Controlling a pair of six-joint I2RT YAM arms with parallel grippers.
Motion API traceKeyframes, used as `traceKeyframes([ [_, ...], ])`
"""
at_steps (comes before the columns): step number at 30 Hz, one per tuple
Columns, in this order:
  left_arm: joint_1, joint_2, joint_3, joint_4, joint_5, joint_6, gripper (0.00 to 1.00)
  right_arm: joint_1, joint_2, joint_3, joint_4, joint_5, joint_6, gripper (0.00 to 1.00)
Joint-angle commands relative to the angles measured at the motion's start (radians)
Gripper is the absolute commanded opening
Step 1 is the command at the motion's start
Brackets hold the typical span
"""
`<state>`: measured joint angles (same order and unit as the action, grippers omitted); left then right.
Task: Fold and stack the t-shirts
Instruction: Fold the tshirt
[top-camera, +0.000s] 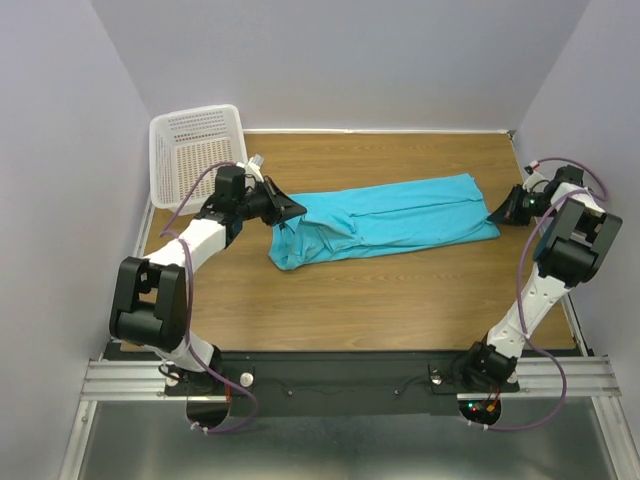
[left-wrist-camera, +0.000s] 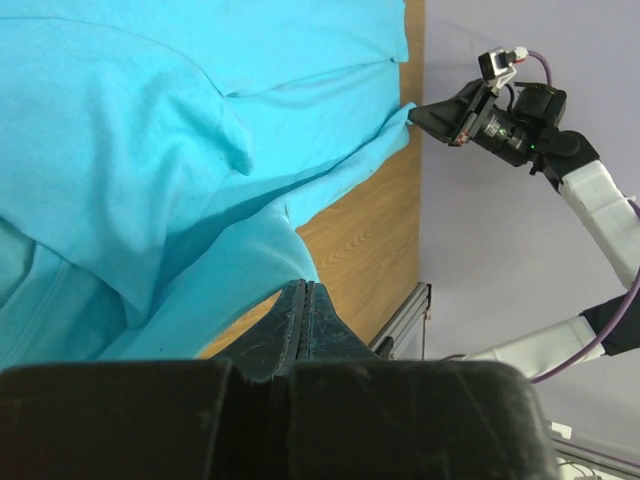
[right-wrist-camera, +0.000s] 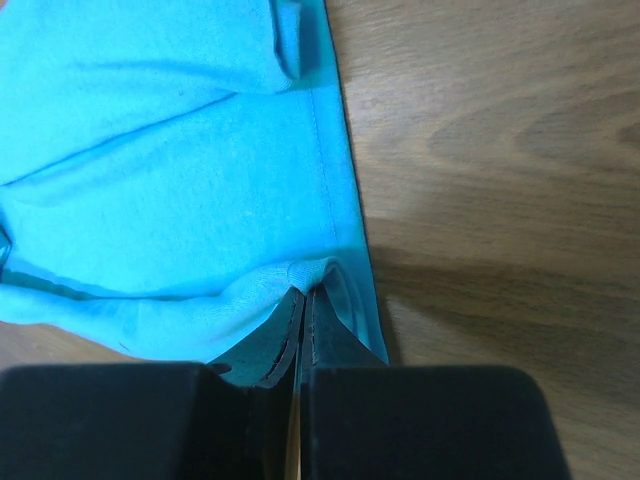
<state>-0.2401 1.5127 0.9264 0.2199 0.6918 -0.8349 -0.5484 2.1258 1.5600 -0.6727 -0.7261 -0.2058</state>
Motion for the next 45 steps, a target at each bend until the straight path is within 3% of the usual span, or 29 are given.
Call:
traceKeyframes([
  [1,0.01,0.004,0.063,0.029,0.003,0.043,0.0,0.002,0.022,0.054,0.015,-0.041,0.023,0.01],
  [45,0.079,0.136,0.074,-0.014,-0.044,0.149,0.0,0.002,0.088,0.123,0.015,-0.128,0.092,0.04],
])
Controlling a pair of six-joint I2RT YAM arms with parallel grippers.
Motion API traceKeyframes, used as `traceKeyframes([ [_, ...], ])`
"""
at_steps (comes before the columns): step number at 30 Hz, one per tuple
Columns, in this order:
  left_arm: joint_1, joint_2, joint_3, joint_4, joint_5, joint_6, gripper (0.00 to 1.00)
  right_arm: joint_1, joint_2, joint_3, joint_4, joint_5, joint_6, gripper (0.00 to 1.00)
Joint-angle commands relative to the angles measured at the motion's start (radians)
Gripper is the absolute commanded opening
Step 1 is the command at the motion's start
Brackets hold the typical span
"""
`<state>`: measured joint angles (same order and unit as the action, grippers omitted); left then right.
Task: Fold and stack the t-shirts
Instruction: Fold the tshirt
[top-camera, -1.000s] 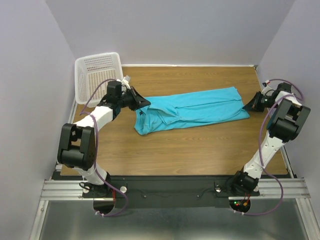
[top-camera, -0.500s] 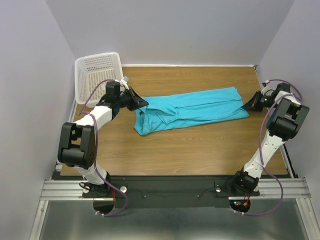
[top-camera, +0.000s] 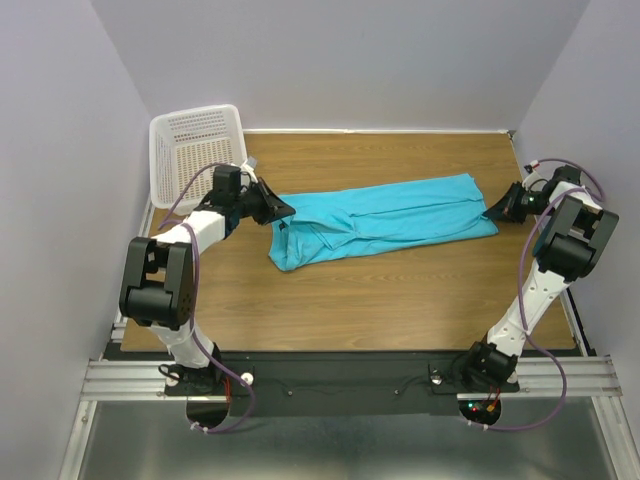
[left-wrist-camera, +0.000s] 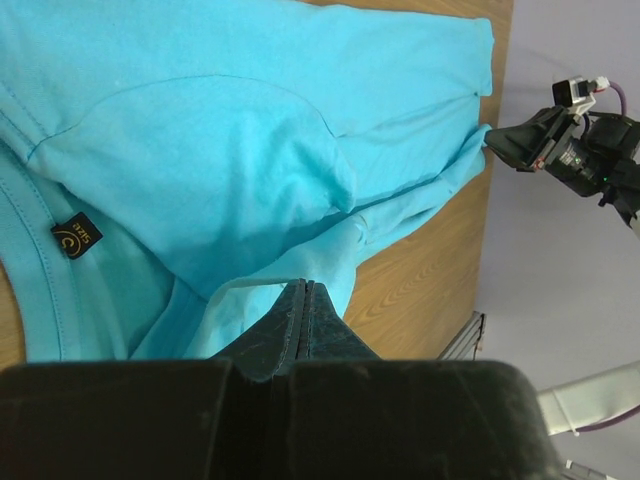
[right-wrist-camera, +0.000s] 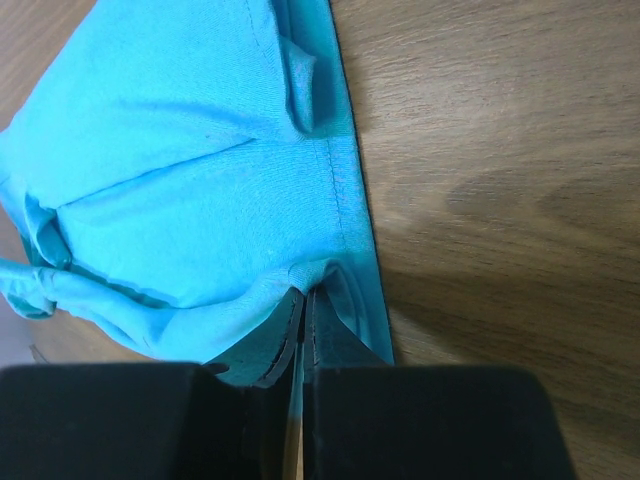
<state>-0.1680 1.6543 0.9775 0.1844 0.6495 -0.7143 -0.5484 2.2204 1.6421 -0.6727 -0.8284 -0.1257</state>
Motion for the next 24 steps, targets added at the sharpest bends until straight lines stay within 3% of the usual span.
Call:
traceKeyframes([
  [1,0.007,-0.004,0.023,0.018,-0.004,0.029,0.0,0.002,-0.005,0.041,0.015,-0.028,0.011,0.05],
  [12,0.007,0.045,0.073,0.009,-0.051,0.049,0.0,0.002,-0.021,0.047,0.015,-0.037,0.018,0.12],
  [24,0.007,0.096,0.148,-0.002,-0.043,0.045,0.0,0.002,-0.018,0.039,0.016,-0.023,0.015,0.08],
])
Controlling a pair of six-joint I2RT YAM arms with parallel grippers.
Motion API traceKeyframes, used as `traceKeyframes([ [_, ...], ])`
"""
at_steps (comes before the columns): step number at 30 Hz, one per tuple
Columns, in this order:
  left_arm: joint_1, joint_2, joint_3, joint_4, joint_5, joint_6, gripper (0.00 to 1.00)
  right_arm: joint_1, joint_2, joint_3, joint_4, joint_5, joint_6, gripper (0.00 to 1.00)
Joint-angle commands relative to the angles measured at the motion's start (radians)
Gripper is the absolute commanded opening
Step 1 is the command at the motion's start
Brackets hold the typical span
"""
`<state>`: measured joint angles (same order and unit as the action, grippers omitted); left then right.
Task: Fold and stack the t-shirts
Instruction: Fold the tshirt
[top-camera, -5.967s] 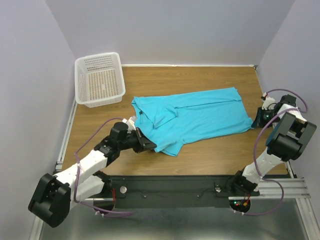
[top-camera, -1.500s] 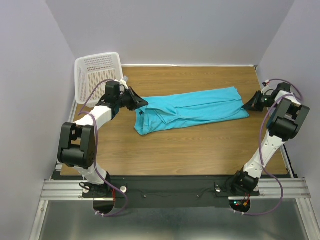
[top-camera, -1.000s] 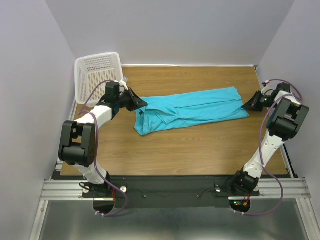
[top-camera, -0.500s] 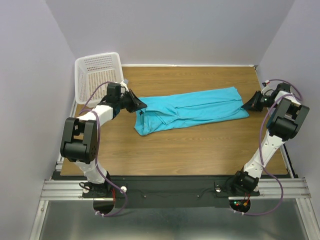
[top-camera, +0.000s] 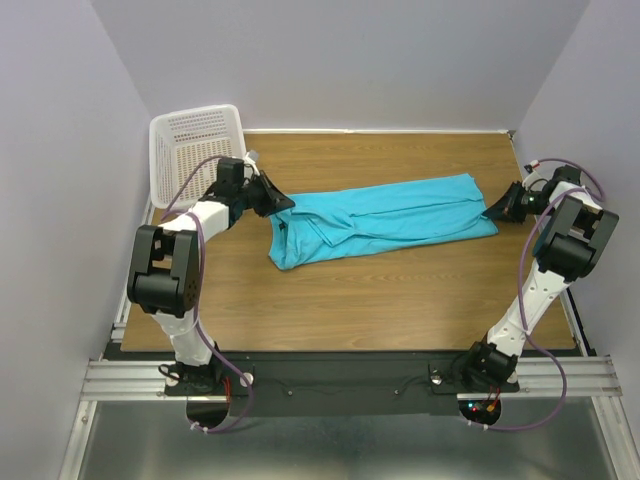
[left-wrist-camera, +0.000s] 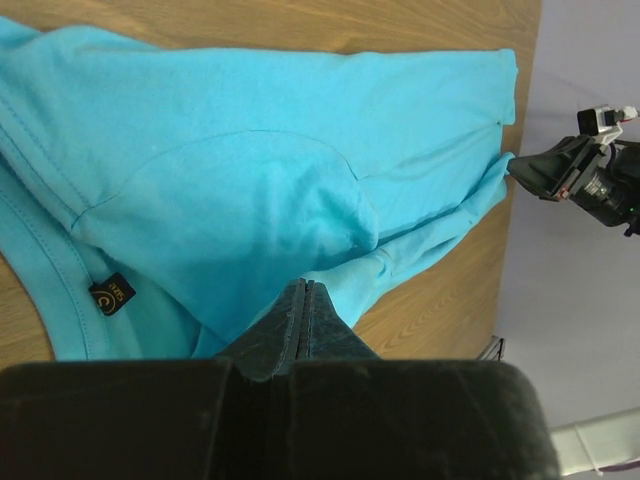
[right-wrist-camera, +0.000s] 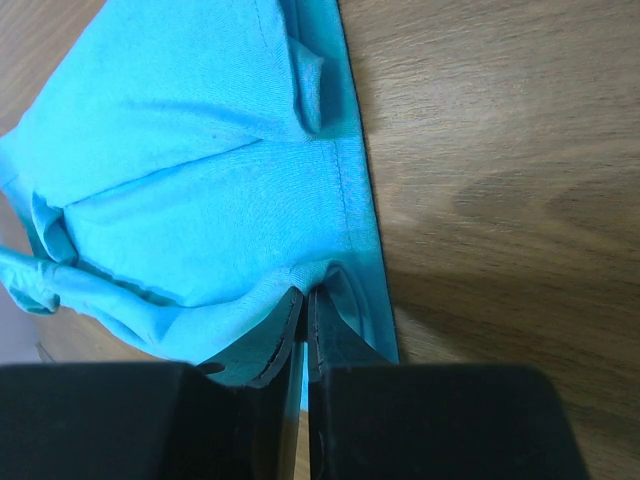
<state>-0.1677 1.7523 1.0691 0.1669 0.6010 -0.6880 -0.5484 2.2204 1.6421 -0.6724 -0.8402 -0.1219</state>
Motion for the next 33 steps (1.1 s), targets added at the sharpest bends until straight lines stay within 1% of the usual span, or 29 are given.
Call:
traceKeyframes([
  [1,0.007,0.006,0.064,0.016,0.003,0.018,0.0,0.002,-0.018,0.039,0.016,-0.011,0.011,0.08],
  [5,0.007,0.038,0.087,0.014,-0.001,0.018,0.0,0.002,-0.019,0.038,0.016,-0.014,0.013,0.09],
  [7,0.007,0.055,0.098,0.01,0.0,0.021,0.0,0.002,-0.019,0.036,0.016,-0.016,0.01,0.14],
  [9,0.007,0.065,0.115,0.008,-0.003,0.021,0.11,0.002,-0.024,0.035,0.016,-0.02,0.005,0.17],
  [10,0.007,0.073,0.121,0.006,-0.003,0.021,0.2,0.002,-0.027,0.033,0.016,-0.02,0.005,0.2],
  [11,0.005,0.078,0.13,0.006,-0.004,0.019,0.26,0.002,-0.031,0.033,0.014,-0.025,0.004,0.23],
  [13,0.007,0.076,0.162,0.009,-0.018,0.018,0.39,0.002,-0.041,0.028,0.014,-0.037,0.005,0.32],
  [14,0.007,0.075,0.176,0.011,-0.023,0.019,0.44,0.002,-0.054,0.027,0.016,-0.04,0.004,0.35],
  [16,0.007,0.064,0.222,0.011,-0.035,0.021,0.47,0.002,-0.071,0.025,0.016,-0.042,0.004,0.4],
  [17,0.007,0.056,0.236,0.013,-0.05,0.024,0.49,0.002,-0.086,0.028,0.014,-0.042,0.007,0.41],
  [22,0.007,-0.026,0.325,0.008,-0.089,0.087,0.49,0.002,-0.148,0.033,0.013,-0.037,0.007,0.44],
  [24,0.007,-0.066,0.33,0.008,-0.107,0.151,0.49,0.001,-0.171,0.036,0.013,-0.016,0.004,0.44],
  [26,0.007,-0.149,0.307,0.005,-0.128,0.244,0.49,0.002,-0.205,0.035,0.013,0.007,-0.011,0.45],
  [28,0.007,-0.23,0.218,0.019,-0.185,0.321,0.49,0.002,-0.229,0.032,0.011,0.035,-0.03,0.45],
  [29,0.007,-0.325,0.177,0.043,-0.243,0.385,0.5,0.002,-0.251,0.019,0.008,0.029,-0.063,0.45],
  [30,0.007,-0.377,0.078,0.066,-0.275,0.409,0.53,0.005,-0.266,0.012,0.004,0.017,-0.093,0.45],
  [31,0.01,-0.484,0.024,0.109,-0.308,0.422,0.72,0.019,-0.289,-0.007,-0.004,0.0,-0.128,0.45],
  [32,0.013,-0.532,-0.027,0.129,-0.34,0.43,0.85,0.031,-0.301,-0.014,-0.015,-0.013,-0.215,0.45],
  [33,0.022,-0.628,-0.131,0.155,-0.413,0.403,0.98,0.071,-0.31,-0.021,-0.056,-0.04,-0.266,0.45],
])
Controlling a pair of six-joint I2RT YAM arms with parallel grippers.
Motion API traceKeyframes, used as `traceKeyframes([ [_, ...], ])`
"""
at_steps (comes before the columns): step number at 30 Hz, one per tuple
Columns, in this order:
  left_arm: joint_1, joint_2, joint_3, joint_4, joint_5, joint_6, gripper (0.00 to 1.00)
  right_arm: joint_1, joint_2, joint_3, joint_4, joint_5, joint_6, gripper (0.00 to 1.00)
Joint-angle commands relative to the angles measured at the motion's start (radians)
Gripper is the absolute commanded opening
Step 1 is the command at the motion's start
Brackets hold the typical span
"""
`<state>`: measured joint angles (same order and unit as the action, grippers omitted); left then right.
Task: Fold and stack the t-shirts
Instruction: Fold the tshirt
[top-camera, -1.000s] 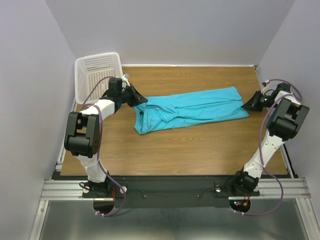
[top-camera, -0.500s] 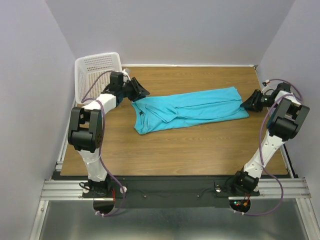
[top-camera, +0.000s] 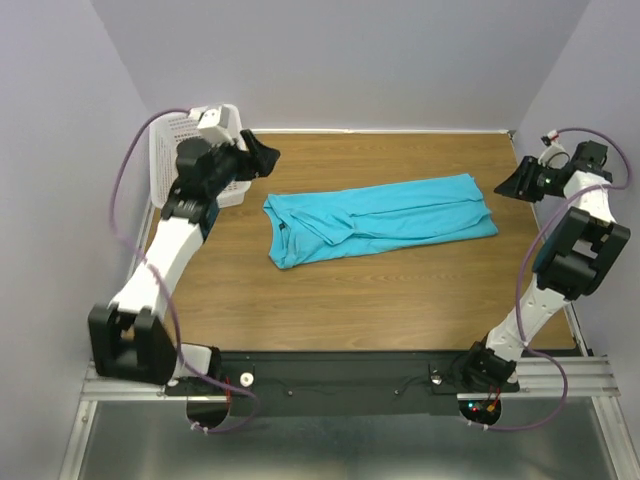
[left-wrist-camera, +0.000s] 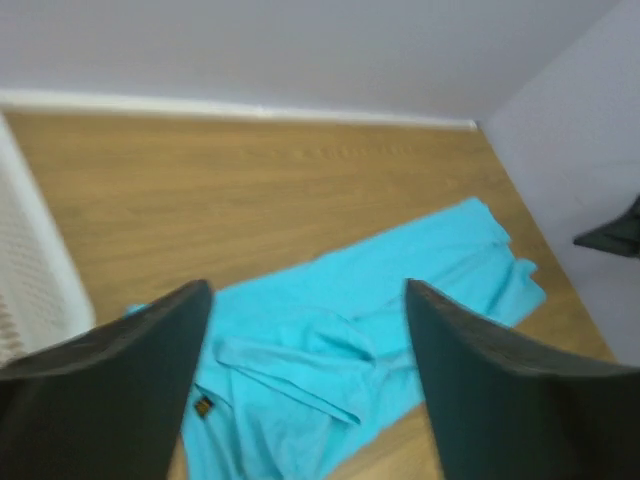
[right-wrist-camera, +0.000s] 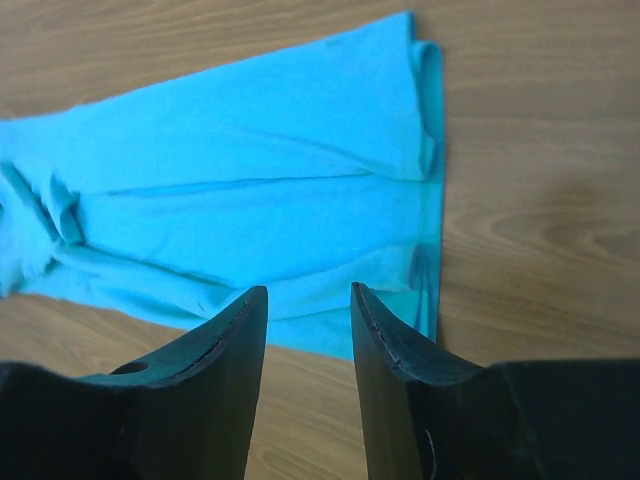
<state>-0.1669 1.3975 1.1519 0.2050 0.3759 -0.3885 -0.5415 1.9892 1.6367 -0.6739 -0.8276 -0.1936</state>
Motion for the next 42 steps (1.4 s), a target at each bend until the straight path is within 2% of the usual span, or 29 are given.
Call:
traceKeyframes([
  [1,0.026,-0.275,-0.26,0.117,-0.207,0.076,0.98,0.064,-0.087,-0.023,-0.084,-0.071,-0.255,0.45],
  [2,0.039,-0.349,-0.302,0.14,-0.166,0.059,0.99,0.125,-0.098,-0.026,-0.169,-0.082,-0.402,0.46],
  [4,0.058,-0.396,-0.392,0.14,-0.086,0.016,0.99,0.21,-0.112,-0.038,-0.226,-0.071,-0.524,0.46],
  [5,0.064,-0.419,-0.409,0.104,-0.059,0.001,0.97,0.303,-0.122,-0.052,-0.243,-0.074,-0.573,0.46],
  [7,0.064,-0.426,-0.46,0.061,0.006,-0.062,0.92,0.406,-0.15,-0.087,-0.248,-0.056,-0.661,0.46],
  [8,0.064,-0.428,-0.481,0.042,0.033,-0.081,0.86,0.514,-0.151,-0.089,-0.245,-0.039,-0.676,0.46],
  [10,0.064,-0.436,-0.546,0.037,0.107,-0.159,0.82,0.674,-0.132,-0.061,-0.214,0.016,-0.65,0.46],
  [12,0.064,-0.446,-0.581,0.034,0.153,-0.193,0.81,0.77,-0.103,-0.029,-0.173,0.065,-0.591,0.47],
  [13,0.064,-0.46,-0.609,0.013,0.161,-0.225,0.81,0.858,-0.071,0.007,-0.164,0.108,-0.581,0.46],
  [17,0.064,-0.512,-0.629,-0.091,0.101,-0.236,0.81,1.036,-0.008,0.061,-0.074,0.27,-0.534,0.5],
  [19,0.066,-0.541,-0.653,-0.113,0.097,-0.246,0.81,1.077,0.022,0.081,-0.064,0.342,-0.537,0.53],
  [27,0.066,-0.562,-0.698,-0.142,0.096,-0.254,0.81,1.192,0.068,0.061,-0.023,0.453,-0.55,0.54],
  [33,0.066,-0.561,-0.715,-0.141,0.106,-0.251,0.81,1.207,0.111,0.075,0.028,0.545,-0.497,0.54],
  [42,0.066,-0.565,-0.739,-0.118,0.118,-0.265,0.81,1.235,0.141,0.064,0.034,0.568,-0.469,0.52],
])
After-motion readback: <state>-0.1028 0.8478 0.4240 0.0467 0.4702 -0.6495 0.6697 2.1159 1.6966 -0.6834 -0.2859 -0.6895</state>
